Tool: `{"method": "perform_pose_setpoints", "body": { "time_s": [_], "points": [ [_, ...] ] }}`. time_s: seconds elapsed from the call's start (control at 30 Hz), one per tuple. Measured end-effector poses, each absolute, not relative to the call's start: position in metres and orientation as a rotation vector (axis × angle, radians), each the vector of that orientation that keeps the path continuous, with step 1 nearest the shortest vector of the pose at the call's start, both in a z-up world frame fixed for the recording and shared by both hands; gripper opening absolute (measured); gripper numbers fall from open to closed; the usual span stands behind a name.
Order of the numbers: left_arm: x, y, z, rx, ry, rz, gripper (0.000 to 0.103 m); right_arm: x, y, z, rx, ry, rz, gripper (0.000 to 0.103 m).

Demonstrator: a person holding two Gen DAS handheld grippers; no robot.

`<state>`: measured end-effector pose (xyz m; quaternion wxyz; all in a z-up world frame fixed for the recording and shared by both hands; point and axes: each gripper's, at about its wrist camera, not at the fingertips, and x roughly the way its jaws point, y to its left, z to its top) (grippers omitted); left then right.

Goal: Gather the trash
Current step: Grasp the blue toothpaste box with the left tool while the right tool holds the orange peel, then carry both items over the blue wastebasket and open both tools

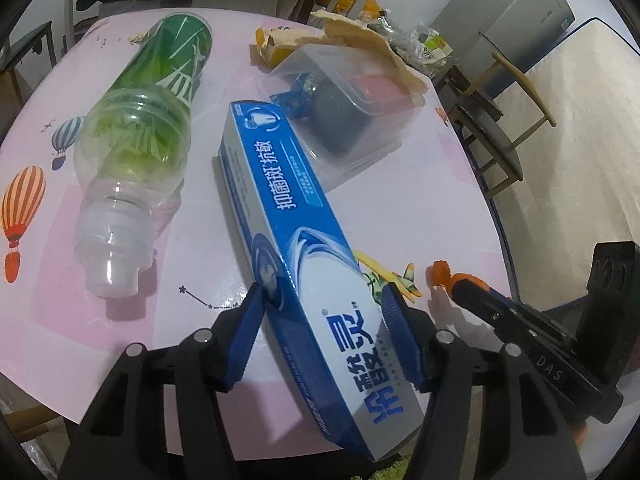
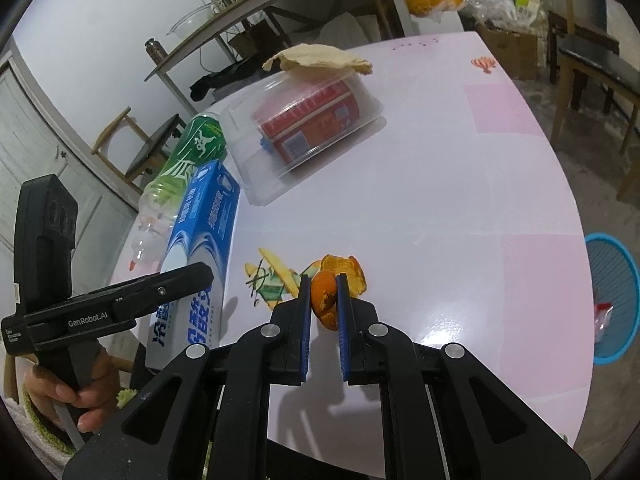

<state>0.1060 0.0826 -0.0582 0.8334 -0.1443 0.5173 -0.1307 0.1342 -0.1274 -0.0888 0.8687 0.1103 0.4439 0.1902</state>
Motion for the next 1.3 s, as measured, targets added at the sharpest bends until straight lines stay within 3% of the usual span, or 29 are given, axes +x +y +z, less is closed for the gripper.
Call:
{"method": "perform_pose_setpoints", "body": {
  "time_s": [0.53, 0.93, 1.3],
  "points": [
    [0.115, 0.076, -0.06, -0.301, 1.124, -0.242, 0.059, 0.132, -0.126, -0.093, 0.195, 0.912, 0.377, 0.011],
    [0.086, 0.097, -0.052, -0.341, 1.103, -0.234, 0.04, 0.132, -0.13, -0.093, 0.209, 0.912, 0.376, 0.011],
    [0.038, 0.118, -0.046, -0.384, 1.105, -0.292, 0.035, 0.134, -0.13, -0.091, 0.228, 0.917, 0.4, 0.01]
  ]
}}
